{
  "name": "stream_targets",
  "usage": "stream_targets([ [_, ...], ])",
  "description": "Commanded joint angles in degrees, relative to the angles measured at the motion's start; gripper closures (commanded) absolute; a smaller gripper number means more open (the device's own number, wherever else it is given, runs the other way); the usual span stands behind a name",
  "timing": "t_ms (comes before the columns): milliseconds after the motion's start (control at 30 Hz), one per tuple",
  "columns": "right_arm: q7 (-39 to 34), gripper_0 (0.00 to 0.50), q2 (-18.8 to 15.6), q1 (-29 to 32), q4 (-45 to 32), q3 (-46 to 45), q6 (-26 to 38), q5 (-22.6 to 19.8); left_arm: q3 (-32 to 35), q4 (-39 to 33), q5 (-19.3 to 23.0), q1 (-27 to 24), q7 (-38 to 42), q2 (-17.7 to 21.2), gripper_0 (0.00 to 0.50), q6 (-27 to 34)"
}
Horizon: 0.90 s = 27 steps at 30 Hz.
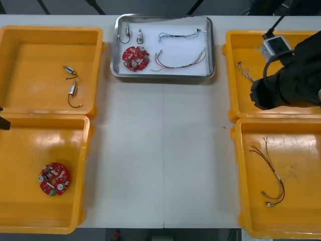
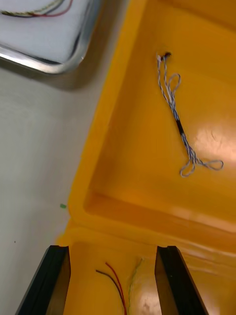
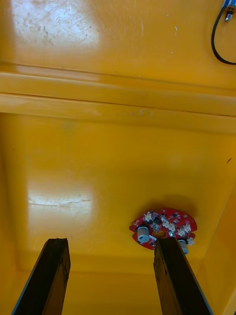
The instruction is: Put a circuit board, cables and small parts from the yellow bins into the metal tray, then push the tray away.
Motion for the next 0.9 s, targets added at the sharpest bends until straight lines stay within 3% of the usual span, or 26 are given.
stream_targets([
  [33, -2.35, 0.0, -2.5, 4.38, -1.29, -9.8, 3.34, -4.95, 1.29, -0.87, -0.52, 0.95, -2.53, 2.95, 0.0, -0.52],
  [300, -2.09, 0.0, -4.34, 11.32, 0.47, -19.82, 4.57, -11.63, 1.29, -0.87, -0.52, 0.95, -2.53, 2.95, 0.0, -0.52],
  [633, -1.12, 0.0, -6.27, 18.44, 3.11, -26.24, 4.57, -14.09, 1.29, -0.87, -0.52, 0.95, -2.53, 2.95, 0.0, -0.52],
  [900, 0.38, 0.0, -5.75, 18.88, 8.12, -26.24, 3.26, -15.76, 1.29, -0.87, -0.52, 0.95, -2.53, 2.95, 0.0, -0.52],
])
